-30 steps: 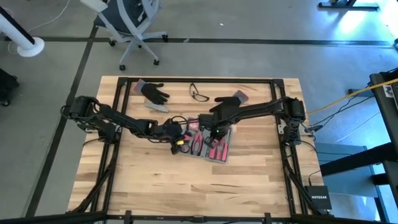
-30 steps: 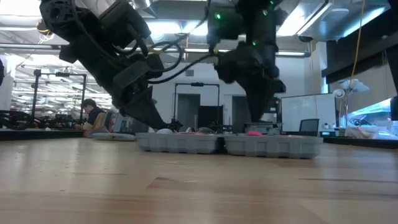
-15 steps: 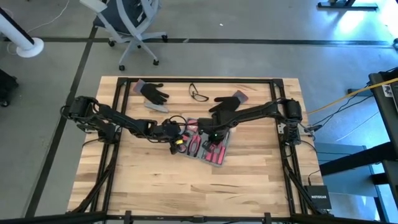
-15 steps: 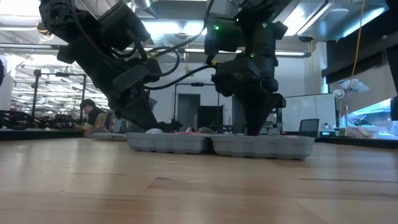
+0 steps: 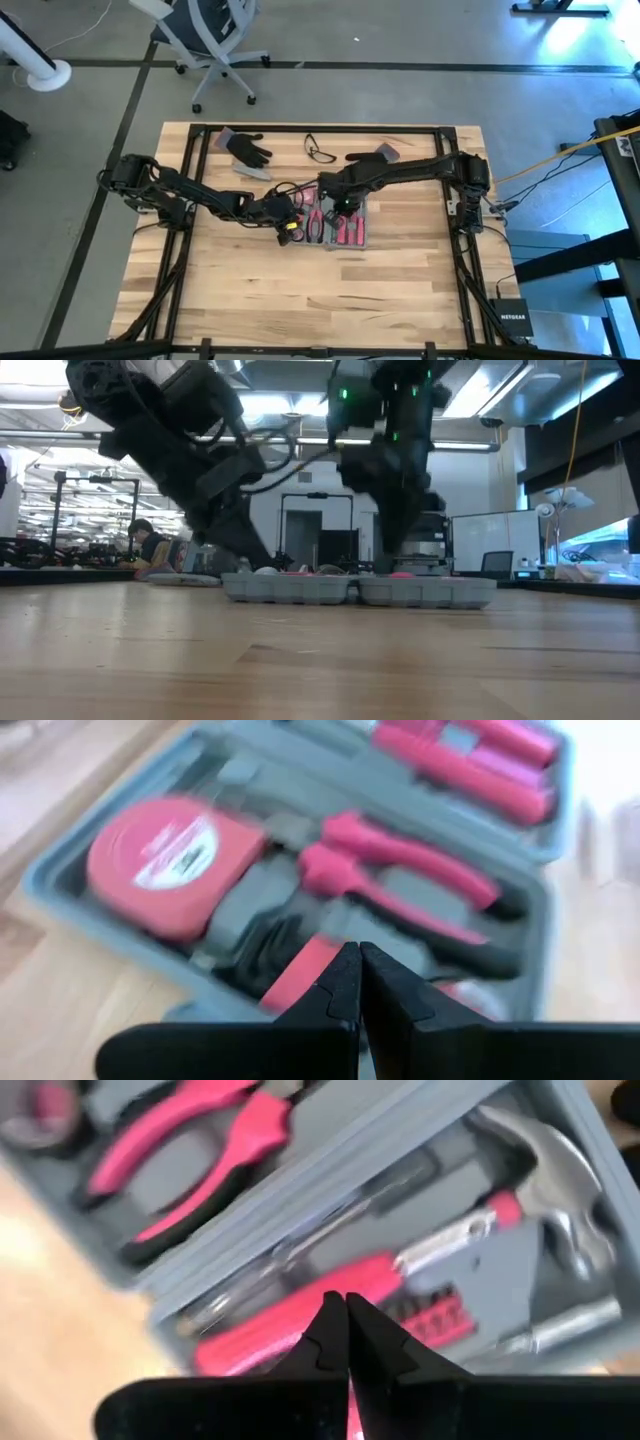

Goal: Prefit tool cases

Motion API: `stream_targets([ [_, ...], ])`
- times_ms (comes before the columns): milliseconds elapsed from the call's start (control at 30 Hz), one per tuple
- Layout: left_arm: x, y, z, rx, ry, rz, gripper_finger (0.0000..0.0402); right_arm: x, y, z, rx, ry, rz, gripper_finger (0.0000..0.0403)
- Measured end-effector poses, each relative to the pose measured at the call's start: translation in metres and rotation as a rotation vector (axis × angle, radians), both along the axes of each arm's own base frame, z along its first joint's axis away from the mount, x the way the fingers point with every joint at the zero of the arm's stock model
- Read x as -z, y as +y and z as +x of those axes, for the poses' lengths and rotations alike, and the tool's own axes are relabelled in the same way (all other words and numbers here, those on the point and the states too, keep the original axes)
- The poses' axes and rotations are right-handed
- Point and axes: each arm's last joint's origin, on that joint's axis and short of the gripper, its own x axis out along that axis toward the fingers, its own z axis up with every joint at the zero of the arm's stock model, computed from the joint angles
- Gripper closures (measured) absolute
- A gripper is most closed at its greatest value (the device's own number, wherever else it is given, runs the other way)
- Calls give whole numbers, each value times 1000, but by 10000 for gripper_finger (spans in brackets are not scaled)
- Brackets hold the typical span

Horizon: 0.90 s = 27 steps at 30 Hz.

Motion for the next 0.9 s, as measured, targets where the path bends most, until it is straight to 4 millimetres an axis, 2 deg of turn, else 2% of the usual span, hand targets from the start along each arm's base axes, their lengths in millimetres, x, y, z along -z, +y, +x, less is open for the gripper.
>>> stream_targets([
  [167, -2, 0, 2, 11, -21, 9, 401, -29, -10, 1, -29, 28, -95, 403],
  [267, -4, 0, 3, 15, -44, 14, 401, -34, -13, 2, -24, 26, -120, 403],
  [400, -3, 1, 4, 5, -37, 2, 401, -19, -15, -2, -22, 62, -112, 403],
  [567, 2, 1, 0, -20, -11, -23, 401, 38, -16, 8, -1, 25, -107, 403],
  [633, -1, 1, 1, -34, -36, -38, 402, 54, -16, 9, 18, 17, -53, 403],
  [700, -2, 1, 0, -38, -31, -39, 401, 60, -15, 8, 16, 49, -16, 403],
  [767, -5, 1, 0, -41, -44, -35, 401, 58, -13, 4, -35, 66, -20, 403],
  [900, -13, 5, -1, -51, -79, -24, 402, 32, -18, 4, -33, -5, -64, 403],
])
